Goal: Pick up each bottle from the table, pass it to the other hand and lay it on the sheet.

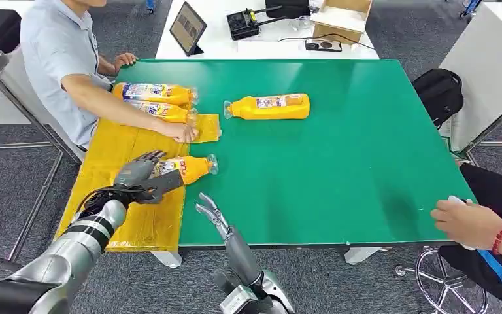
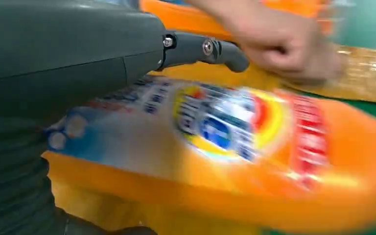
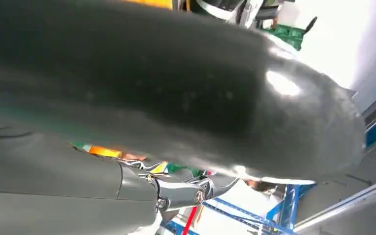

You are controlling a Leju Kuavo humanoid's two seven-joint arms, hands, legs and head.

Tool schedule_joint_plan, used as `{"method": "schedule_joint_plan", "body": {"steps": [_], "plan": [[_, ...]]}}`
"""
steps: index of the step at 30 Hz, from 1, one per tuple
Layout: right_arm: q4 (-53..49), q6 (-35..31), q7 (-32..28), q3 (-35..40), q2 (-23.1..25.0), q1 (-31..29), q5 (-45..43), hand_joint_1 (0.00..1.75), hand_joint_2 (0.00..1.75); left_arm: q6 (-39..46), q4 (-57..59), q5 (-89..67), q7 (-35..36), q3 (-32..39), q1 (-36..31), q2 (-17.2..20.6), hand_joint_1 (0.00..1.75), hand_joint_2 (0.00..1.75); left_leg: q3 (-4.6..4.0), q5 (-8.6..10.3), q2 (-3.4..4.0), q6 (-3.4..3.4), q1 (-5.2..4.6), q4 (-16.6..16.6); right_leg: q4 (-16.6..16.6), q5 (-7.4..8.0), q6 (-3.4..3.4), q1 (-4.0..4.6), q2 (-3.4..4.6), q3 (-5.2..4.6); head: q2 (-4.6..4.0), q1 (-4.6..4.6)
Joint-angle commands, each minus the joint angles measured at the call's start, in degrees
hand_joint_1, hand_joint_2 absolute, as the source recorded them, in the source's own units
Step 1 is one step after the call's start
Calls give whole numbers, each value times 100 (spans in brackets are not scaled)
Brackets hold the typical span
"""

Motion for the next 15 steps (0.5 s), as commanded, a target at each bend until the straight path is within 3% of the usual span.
{"method": "schedule_joint_plan", "body": {"steps": [1, 10, 15], "plan": [[92, 56, -193, -128, -7, -138, -33, 0, 0, -465, 359, 215, -341, 154, -215, 22, 0, 175, 19, -6, 5, 6, -1, -3, -1, -6, -14, 2, -2, 16, 0, 0], [82, -4, -193, -110, -44, -150, -21, 0, 0, 126, -222, 928, -1014, 626, -72, -21, 0, 175, 21, -7, 7, 8, 3, 0, -1, -5, -14, 8, -2, 19, 0, 0], [-50, -622, -193, 91, -122, -226, 126, 0, 0, 774, -1759, 2249, -1357, 1276, 343, -630, 0, 175, 7, -1, -7, 5, 0, 0, 2, -5, -9, 3, -14, 8, 0, -2]]}}
